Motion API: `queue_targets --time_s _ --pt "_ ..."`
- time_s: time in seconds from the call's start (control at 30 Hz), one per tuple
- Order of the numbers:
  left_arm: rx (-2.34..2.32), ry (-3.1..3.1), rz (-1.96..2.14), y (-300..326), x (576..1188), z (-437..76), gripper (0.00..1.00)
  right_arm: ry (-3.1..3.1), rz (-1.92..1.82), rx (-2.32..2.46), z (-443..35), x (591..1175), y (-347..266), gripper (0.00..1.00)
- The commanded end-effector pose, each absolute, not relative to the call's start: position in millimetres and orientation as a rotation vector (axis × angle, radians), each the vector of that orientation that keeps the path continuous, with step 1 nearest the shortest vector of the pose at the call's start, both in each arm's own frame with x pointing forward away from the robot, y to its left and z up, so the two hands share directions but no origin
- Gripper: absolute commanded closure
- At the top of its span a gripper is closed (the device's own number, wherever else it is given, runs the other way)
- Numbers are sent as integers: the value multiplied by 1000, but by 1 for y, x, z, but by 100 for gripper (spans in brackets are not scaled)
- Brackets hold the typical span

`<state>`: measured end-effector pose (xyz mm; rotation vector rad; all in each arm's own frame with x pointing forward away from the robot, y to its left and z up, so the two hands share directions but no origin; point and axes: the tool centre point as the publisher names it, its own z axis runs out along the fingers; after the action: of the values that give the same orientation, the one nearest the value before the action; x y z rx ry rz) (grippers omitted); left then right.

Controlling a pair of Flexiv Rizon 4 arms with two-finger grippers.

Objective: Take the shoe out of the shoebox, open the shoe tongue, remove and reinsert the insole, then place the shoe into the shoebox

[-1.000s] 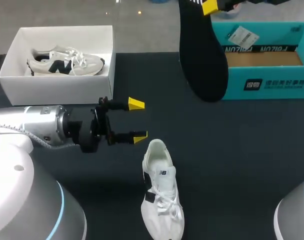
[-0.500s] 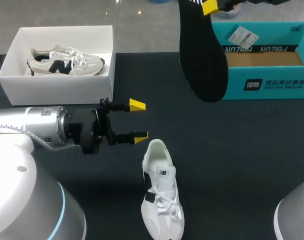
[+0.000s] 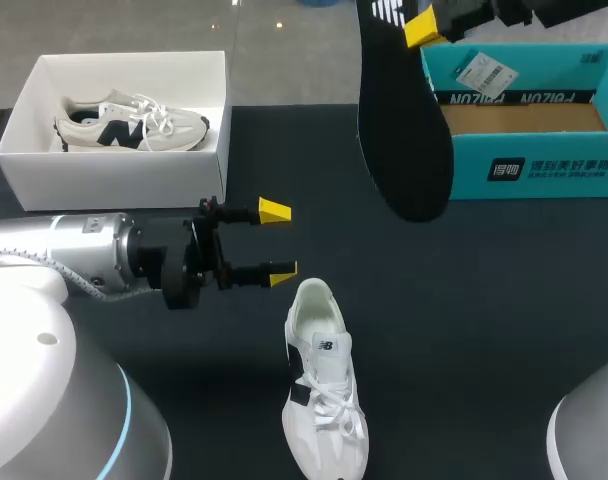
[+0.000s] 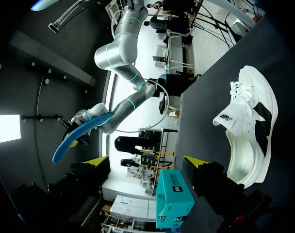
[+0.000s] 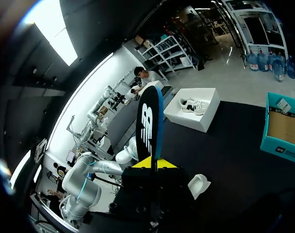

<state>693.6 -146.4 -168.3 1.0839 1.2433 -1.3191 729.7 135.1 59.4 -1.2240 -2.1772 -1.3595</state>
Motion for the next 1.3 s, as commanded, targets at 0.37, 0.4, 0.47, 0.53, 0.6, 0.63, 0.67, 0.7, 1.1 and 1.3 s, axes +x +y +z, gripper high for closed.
queue_targets --time_s 0.37,0.4,0.47,0.53,0.6,0.63,0.67,0.7,1.1,1.3 --pt "1080 1162 -1263 -151 699 -165 0 -2008 -1332 -1197 10 726 151 100" --pt "1082 1161 -1260 -151 699 -165 0 -1999 -1325 -1197 7 725 152 100" --pt "1084 1156 -1259 -151 699 -165 0 -1978 -1317 -1196 1 722 156 100" --pt "1085 1148 -1244 -151 701 -164 0 -1958 -1306 -1201 -5 720 159 100" --pt "1082 1147 -1244 -151 703 -163 0 -1937 -1301 -1205 -12 716 162 100" --pt "1080 1142 -1236 -151 705 -162 0 -1926 -1297 -1210 -16 714 164 100" --pt "1081 1138 -1231 -152 706 -162 0 -1914 -1295 -1209 -20 712 166 100" --pt "1080 1136 -1228 -152 707 -160 0 -1905 -1295 -1210 -22 711 169 100" --pt "1069 1137 -1204 -152 713 -154 0 -1871 -1300 -1224 -30 707 179 100" --pt "1069 1137 -1204 -152 713 -154 0 -1871 -1300 -1224 -30 707 179 100"
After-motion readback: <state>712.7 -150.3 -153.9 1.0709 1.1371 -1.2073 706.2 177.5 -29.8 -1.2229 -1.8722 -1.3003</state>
